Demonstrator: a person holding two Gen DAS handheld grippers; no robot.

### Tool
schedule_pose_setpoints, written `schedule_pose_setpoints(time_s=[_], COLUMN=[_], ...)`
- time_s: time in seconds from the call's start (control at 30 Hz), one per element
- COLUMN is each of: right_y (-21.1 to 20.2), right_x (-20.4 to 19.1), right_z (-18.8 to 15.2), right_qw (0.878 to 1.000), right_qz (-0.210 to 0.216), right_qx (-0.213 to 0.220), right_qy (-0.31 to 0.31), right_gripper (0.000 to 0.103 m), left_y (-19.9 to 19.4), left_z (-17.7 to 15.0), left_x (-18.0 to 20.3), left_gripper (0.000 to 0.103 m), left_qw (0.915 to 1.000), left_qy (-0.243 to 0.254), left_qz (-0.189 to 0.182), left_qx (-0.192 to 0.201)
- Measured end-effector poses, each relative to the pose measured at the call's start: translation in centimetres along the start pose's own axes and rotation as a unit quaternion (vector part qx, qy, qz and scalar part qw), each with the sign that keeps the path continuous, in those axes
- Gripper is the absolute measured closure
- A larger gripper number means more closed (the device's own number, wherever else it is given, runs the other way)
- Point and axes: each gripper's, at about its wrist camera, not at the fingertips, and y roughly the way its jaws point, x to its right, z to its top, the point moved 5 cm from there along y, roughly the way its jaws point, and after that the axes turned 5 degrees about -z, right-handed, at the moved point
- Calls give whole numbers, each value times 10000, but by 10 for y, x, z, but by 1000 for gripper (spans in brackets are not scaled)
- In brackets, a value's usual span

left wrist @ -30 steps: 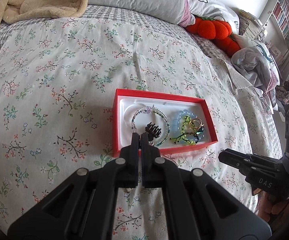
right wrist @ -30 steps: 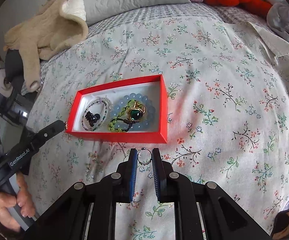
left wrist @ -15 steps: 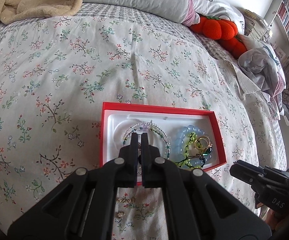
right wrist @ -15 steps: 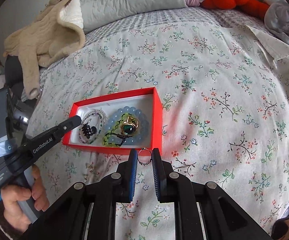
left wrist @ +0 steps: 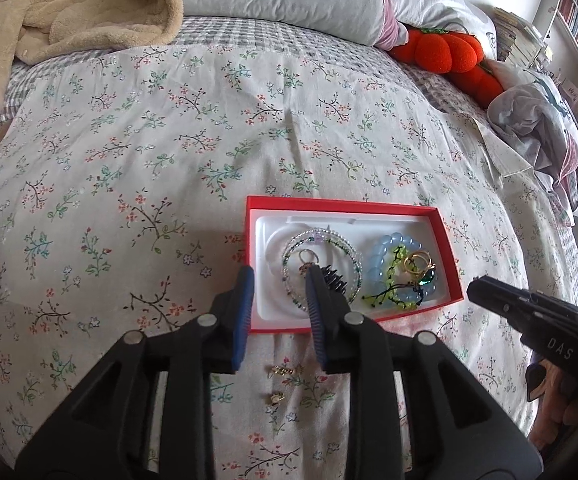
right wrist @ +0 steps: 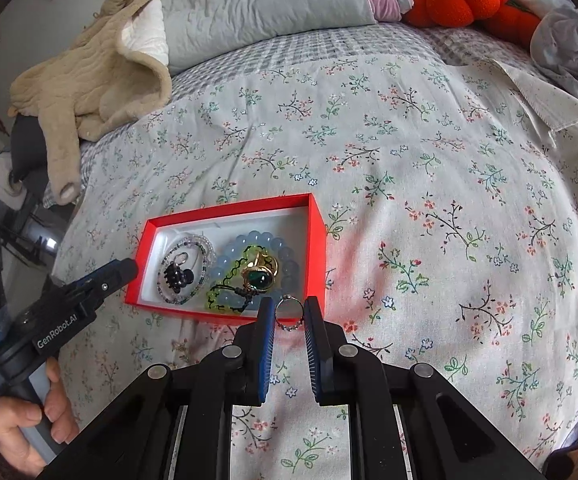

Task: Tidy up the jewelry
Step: 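Lower the silver ring into the red box and open the right gripper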

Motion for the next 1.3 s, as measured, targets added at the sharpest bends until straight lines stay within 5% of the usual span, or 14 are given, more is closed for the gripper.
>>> schedule_pose_setpoints(time_s=[0.3, 0.87, 1.3], right_y=[10, 26, -1], right_x=[-14, -30, -27], right_z=[15, 26, 9], right_qw=[9998, 9998, 9992], right_qz=[-69, 49, 108], right_qx=[170, 167, 167], right_qy=[-128, -125, -334], right_gripper=[88, 87, 80], left_y=[-11, -8, -9], left_z=[-14, -22, -33], left_x=[-21, -31, -26], left_gripper=[51, 49, 43], left_qw=[9995, 9987, 9980], left_qy=[85, 105, 251], left_qz=[225, 241, 220], left_qx=[-194, -443, -544])
